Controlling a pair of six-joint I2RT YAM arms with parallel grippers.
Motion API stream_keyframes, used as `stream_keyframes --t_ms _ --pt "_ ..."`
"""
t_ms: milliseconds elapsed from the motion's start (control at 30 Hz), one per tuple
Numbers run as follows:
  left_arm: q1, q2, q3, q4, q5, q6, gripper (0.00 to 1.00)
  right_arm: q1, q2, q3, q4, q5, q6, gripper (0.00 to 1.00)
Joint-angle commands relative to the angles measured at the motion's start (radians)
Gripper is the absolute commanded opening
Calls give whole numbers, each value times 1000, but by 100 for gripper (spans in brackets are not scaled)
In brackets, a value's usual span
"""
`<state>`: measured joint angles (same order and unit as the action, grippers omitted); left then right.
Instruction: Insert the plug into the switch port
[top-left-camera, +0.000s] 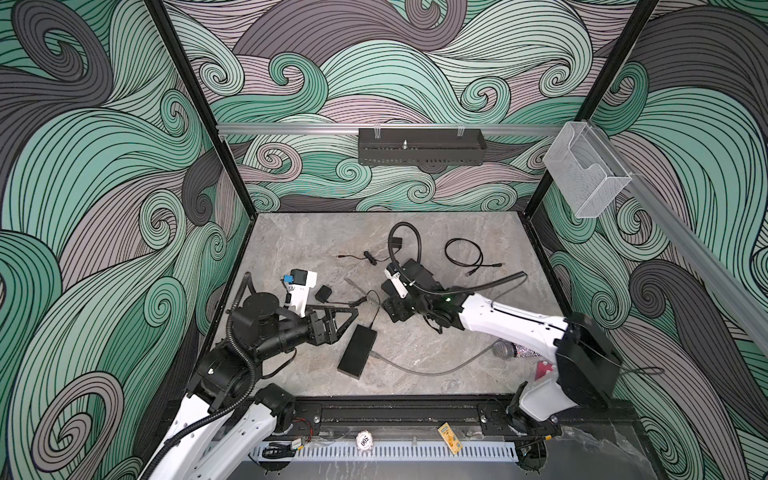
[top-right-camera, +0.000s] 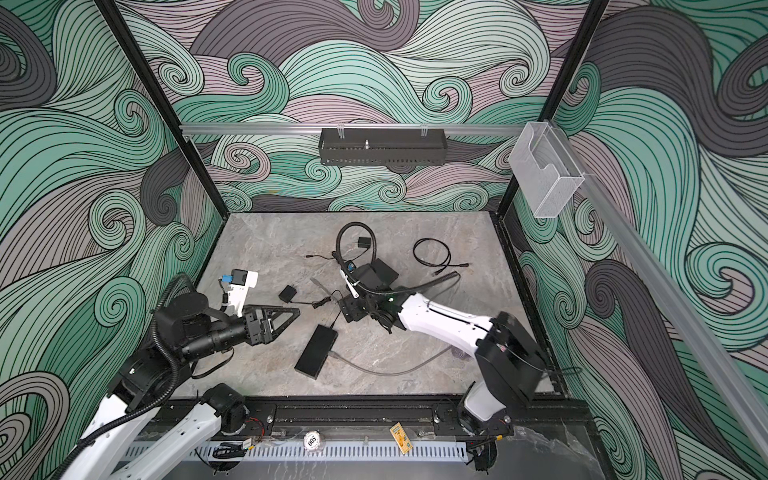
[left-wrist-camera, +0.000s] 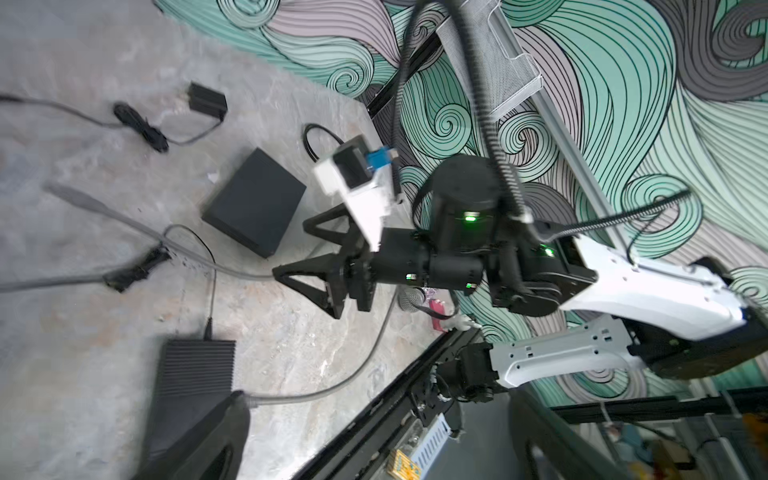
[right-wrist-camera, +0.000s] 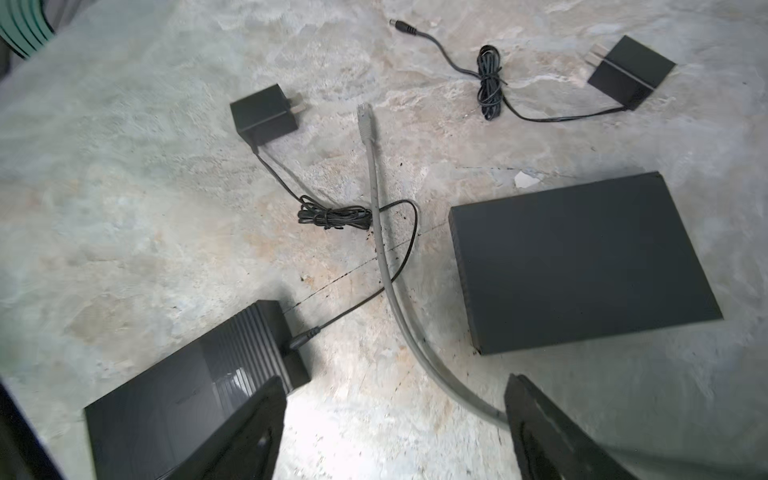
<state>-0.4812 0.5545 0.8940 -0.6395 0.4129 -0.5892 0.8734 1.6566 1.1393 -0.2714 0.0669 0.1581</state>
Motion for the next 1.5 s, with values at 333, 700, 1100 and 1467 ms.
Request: stream_keyframes --t_ms 333,700,1100,1467 --pt "-7 -58 -127 -13 -51 176 99 -51 577 681 -314 -105 -110 54" --pt "-5 -76 -134 -9 -85 173 96 -61 689 788 -339 -200 -106 43" --pt "-5 -69 -133 -8 -86 178 95 -63 736 832 -356 -244 -74 31" --pt "-5 -68 -134 -9 -90 181 95 -63 603 751 -340 -217 -86 16"
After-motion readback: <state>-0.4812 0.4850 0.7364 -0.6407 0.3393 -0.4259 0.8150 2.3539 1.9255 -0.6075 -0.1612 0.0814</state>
